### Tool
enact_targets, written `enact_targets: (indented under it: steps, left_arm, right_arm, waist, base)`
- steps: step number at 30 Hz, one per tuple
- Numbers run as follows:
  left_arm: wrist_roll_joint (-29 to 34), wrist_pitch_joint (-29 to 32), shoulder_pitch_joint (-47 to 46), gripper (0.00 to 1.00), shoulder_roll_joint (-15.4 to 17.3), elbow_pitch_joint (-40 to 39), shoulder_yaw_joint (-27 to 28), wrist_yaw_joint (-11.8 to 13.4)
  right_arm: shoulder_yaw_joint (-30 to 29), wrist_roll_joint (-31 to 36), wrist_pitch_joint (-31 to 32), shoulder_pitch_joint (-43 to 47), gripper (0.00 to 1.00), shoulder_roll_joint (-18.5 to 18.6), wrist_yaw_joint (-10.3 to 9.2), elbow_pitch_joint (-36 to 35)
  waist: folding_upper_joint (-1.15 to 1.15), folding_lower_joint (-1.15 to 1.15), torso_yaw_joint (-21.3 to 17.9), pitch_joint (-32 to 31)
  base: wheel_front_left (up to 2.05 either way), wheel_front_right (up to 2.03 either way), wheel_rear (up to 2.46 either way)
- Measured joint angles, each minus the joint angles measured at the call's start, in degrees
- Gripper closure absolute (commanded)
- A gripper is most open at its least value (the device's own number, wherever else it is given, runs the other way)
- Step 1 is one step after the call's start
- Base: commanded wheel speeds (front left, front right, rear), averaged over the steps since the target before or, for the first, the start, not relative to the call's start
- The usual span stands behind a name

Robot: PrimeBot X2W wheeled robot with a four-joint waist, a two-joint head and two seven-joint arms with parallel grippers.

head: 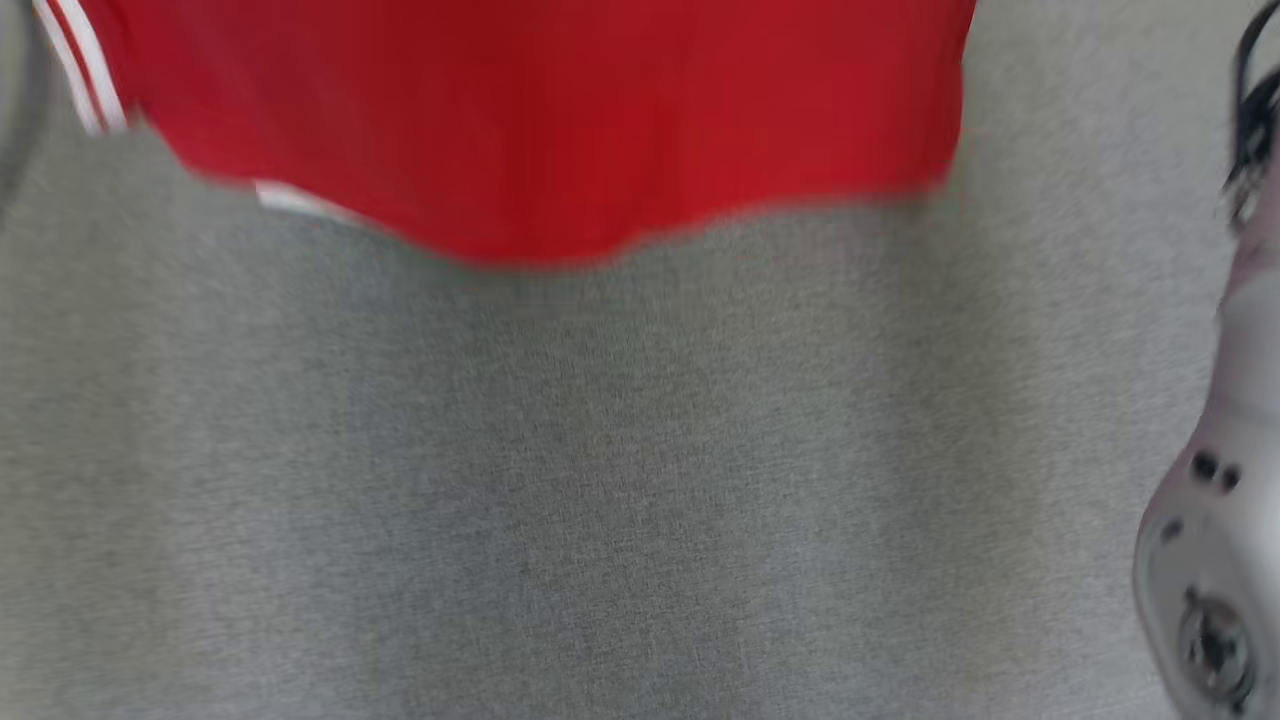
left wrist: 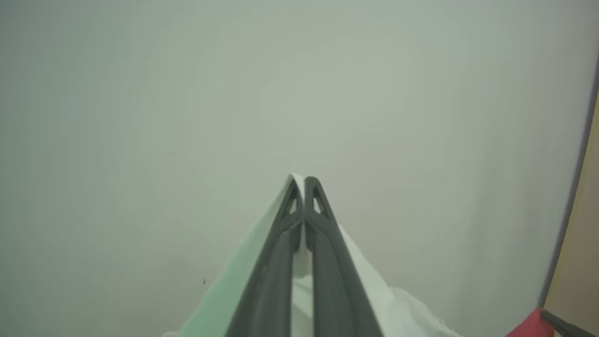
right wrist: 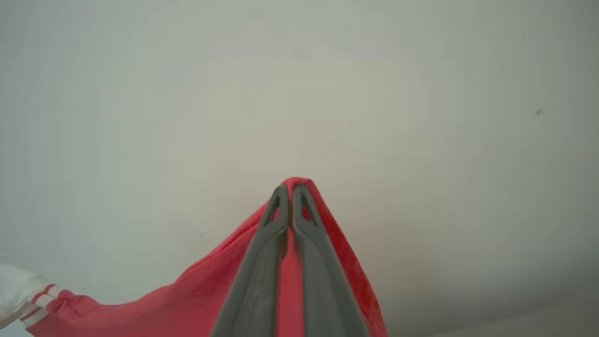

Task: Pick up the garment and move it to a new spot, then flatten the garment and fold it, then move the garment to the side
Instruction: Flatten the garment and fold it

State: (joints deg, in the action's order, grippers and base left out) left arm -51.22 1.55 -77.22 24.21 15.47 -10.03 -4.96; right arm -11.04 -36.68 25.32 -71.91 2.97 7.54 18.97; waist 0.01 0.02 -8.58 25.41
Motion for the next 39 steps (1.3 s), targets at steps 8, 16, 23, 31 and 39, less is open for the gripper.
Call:
enact_targets:
  steps: [8, 16, 23, 31, 39]
  left_arm:
    - [9.15, -8.69, -19.27, 1.00, 1.94, 1.00, -1.56, -1.11]
    - [12.32, -15.94, -31.15, 1.00, 0.82, 2.07, -2.76, -2.16]
    - [8.78, -16.42, -21.86, 1.00, 2.64, 1.65, -5.22, -2.54]
    - [2.18, -16.60, -4.38, 1.00, 4.70, -4.23, -3.28, -2.54]
    - [-2.97, -16.60, 19.80, 1.00, 2.97, -10.72, -0.03, -2.41]
  right_arm:
    - [-3.55, 1.99, -16.29, -17.01, 1.00, -0.03, 0.00, 4.50]
    - [-3.18, 6.10, -28.06, -22.02, 1.00, 0.98, 0.01, 5.90]
    - [2.56, 6.33, -30.21, -15.31, 1.00, 3.28, 0.01, 9.17]
    - [8.93, 2.64, -28.52, -5.65, 1.00, 6.39, 0.00, 9.31]
    - [11.61, -1.02, -18.52, 7.66, 1.00, 8.98, 0.01, 8.89]
  waist:
    - [0.00, 0.01, -0.98, 10.58]
    - [0.00, -0.01, -2.42, 19.46]
    - [0.01, 0.00, -2.42, 23.18]
    - [0.01, -0.02, -1.45, 20.03]
    - [-0.01, -0.03, 0.62, 10.70]
  base:
    - [0.00, 0.00, 0.00]
    - [0.00, 0.00, 0.00]
    - [0.00, 0.00, 0.00]
    - [0.00, 0.00, 0.00]
    - [0.00, 0.00, 0.00]
